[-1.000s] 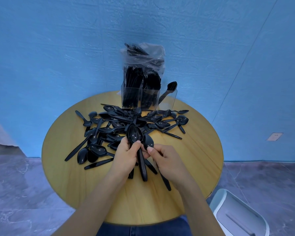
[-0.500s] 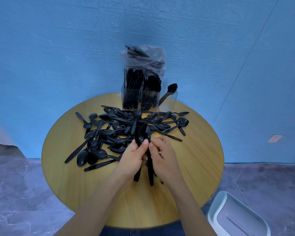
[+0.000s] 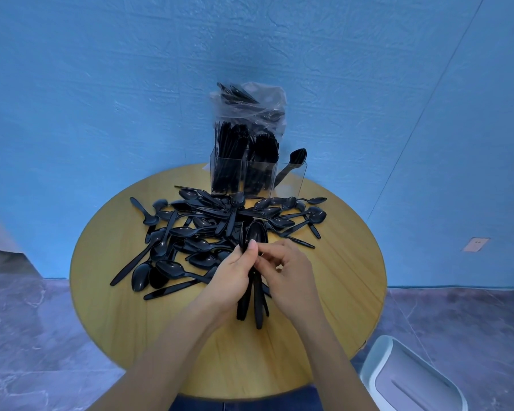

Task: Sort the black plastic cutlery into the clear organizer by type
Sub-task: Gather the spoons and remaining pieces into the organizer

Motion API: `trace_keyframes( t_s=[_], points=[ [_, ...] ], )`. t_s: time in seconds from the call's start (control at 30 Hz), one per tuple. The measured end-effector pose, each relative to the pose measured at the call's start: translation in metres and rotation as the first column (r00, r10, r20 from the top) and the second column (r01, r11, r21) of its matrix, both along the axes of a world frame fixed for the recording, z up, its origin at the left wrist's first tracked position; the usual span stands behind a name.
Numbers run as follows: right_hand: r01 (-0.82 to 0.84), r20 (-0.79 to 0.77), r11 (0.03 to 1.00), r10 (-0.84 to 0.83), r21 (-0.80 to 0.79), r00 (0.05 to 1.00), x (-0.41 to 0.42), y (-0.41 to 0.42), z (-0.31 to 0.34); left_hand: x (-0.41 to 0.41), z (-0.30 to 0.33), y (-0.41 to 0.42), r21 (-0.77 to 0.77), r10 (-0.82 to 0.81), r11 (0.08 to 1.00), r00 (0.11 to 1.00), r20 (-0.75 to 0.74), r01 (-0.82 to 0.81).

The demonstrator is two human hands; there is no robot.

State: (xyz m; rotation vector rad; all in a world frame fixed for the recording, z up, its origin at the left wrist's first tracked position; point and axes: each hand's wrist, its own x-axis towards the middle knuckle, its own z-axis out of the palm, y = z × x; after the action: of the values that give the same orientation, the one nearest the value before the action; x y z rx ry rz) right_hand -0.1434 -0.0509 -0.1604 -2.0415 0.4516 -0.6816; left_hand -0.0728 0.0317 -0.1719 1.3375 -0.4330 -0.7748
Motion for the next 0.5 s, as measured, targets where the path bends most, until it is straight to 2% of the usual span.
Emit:
trace_keyframes(
  t_s=[0.1, 0.17, 0.23, 0.27, 0.37, 0.43, 0.5],
  points=[
    [-0.073, -0.059, 0.992, 0.079, 0.098, 0.995, -0.002, -0.004, 0.002, 0.001, -0.003, -0.002, -0.027, -0.004, 1.000, 1.000, -0.001, 0.004],
    [-0.108, -0.050, 0.963, 0.124, 0.247, 0.991, -0.004, -0.006, 0.004, 0.001, -0.003, -0.001, -0.035, -0.027, 0.999, 0.999, 0.028, 0.028],
    [-0.105, -0.017, 0.949, 0.115, 0.296, 0.993, -0.005, -0.007, 0.007, 0.001, -0.001, 0.000, -0.012, -0.048, 0.999, 0.997, 0.055, 0.049],
    [-0.073, 0.002, 0.962, 0.075, 0.263, 0.997, -0.005, -0.007, 0.007, 0.001, 0.000, 0.000, 0.004, -0.051, 0.999, 0.997, 0.062, 0.051],
    [0.070, 0.058, 0.997, -0.071, 0.008, 0.996, -0.003, -0.012, 0.009, 0.000, 0.002, 0.001, 0.039, -0.067, 0.997, 0.995, 0.076, 0.064],
    [0.013, 0.066, 0.996, -0.008, -0.086, 0.998, -0.001, -0.016, 0.013, -0.002, 0.003, 0.003, 0.062, -0.093, 0.994, 0.991, 0.101, 0.087],
    [-0.092, 0.013, 0.982, 0.096, -0.165, 0.995, 0.005, -0.020, 0.017, -0.005, 0.005, 0.003, 0.075, -0.112, 0.992, 0.986, 0.124, 0.103]
  ],
)
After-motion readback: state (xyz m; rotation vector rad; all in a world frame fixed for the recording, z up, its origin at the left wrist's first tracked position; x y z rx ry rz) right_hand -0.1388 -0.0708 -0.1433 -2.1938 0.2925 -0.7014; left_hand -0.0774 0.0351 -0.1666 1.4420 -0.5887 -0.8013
